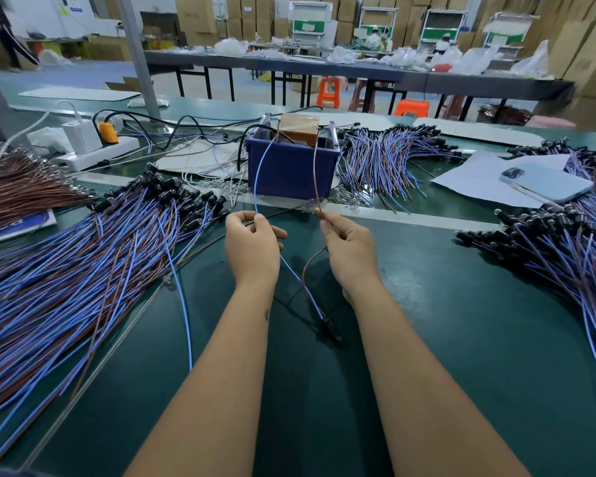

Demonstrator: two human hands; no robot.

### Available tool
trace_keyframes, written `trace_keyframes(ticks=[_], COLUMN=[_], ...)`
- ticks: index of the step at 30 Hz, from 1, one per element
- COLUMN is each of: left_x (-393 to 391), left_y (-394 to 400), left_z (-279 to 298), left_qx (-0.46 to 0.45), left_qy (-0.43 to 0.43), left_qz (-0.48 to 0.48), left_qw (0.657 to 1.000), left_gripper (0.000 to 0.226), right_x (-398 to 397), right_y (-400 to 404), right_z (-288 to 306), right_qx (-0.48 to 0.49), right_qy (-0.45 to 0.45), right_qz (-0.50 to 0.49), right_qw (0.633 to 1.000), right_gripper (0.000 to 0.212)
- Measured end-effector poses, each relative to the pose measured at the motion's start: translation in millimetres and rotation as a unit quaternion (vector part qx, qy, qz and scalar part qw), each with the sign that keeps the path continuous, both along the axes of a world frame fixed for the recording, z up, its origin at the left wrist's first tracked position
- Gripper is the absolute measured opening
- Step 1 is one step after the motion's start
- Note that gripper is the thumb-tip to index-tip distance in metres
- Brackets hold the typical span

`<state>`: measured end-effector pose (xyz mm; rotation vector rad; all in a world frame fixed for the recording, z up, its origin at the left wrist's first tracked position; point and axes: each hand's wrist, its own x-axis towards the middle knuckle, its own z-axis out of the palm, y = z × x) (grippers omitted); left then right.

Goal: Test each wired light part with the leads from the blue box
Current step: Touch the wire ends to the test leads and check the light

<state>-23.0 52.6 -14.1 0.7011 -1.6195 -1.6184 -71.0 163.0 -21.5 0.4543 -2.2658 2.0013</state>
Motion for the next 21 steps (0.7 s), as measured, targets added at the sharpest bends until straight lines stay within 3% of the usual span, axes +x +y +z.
trace_keyframes(ticks=[21], left_x=[-0.3], left_y=[-0.9], left_z=[-0.9], left_qx=[-0.010], left_qy=[-0.012], left_qz=[0.011], left_qw=[1.000], left_gripper=[0.012], right_x=[-1.2], right_y=[0.1], right_z=[-4.2], right_qx=[-0.011], right_qy=[-0.001], right_qz=[0.007], right_qw=[1.000], right_gripper=[0.026])
